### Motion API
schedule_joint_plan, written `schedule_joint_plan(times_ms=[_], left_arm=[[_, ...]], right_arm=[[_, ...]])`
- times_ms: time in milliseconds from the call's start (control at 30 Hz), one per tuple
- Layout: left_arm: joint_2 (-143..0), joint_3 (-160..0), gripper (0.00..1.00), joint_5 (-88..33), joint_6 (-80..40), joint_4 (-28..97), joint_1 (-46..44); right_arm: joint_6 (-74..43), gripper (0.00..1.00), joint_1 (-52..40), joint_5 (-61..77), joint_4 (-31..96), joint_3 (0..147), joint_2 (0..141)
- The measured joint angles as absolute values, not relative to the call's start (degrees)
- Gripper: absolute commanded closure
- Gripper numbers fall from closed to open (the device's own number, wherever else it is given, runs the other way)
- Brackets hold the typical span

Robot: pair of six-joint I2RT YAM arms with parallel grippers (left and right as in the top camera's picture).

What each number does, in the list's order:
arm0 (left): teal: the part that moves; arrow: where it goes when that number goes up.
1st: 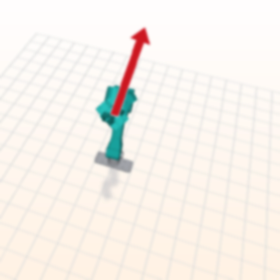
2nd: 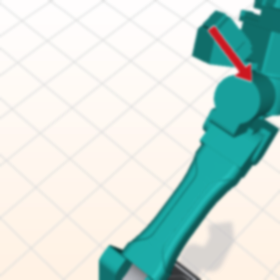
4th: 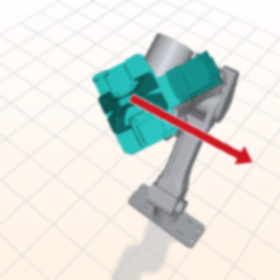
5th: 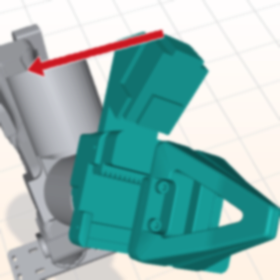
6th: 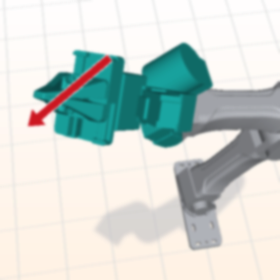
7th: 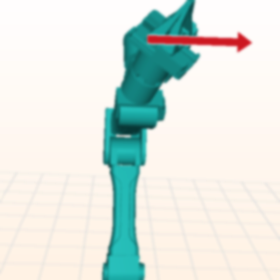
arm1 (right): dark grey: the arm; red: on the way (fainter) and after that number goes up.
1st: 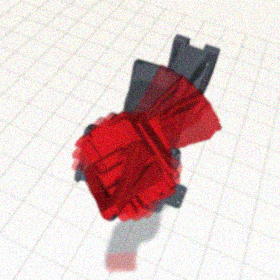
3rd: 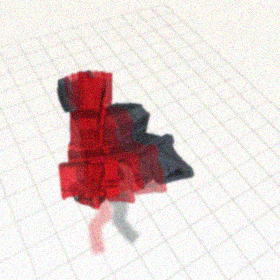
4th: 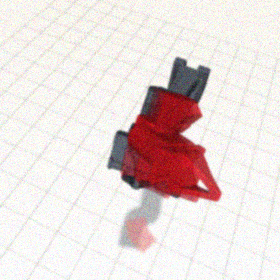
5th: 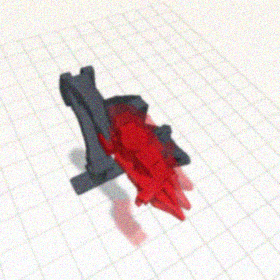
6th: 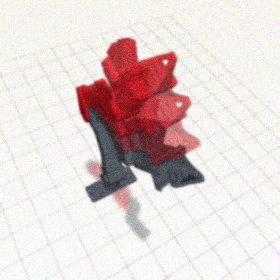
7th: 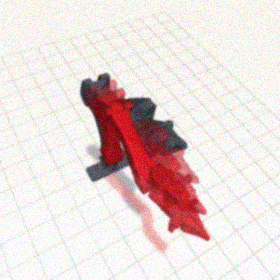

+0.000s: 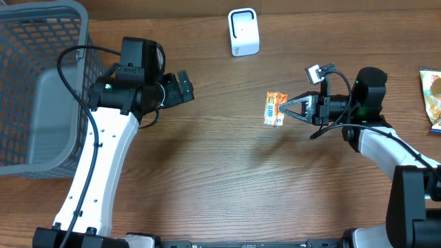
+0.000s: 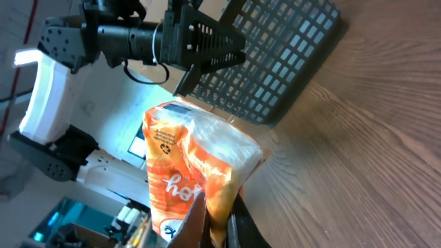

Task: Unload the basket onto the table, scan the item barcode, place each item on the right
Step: 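Lift the orange pack with the right gripper up to the scanner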

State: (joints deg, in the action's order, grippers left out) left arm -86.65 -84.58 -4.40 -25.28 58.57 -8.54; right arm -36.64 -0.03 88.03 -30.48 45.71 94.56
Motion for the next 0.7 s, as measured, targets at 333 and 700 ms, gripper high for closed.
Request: schedule_joint_plan(times_ms=[333, 700], left_arm=[[-86.7, -84.6, 0.0, -4.4, -25.3, 58.5, -8.5], [-86.7, -84.6, 0.0, -4.4, -25.3, 58.5, -8.5]], right_arm=[[-43.7, 0.96, 0.0, 85.1, -29.8, 45.7, 94.6], [-50.8, 0.96, -2.7, 55.8, -16.4, 46.2, 94.6]])
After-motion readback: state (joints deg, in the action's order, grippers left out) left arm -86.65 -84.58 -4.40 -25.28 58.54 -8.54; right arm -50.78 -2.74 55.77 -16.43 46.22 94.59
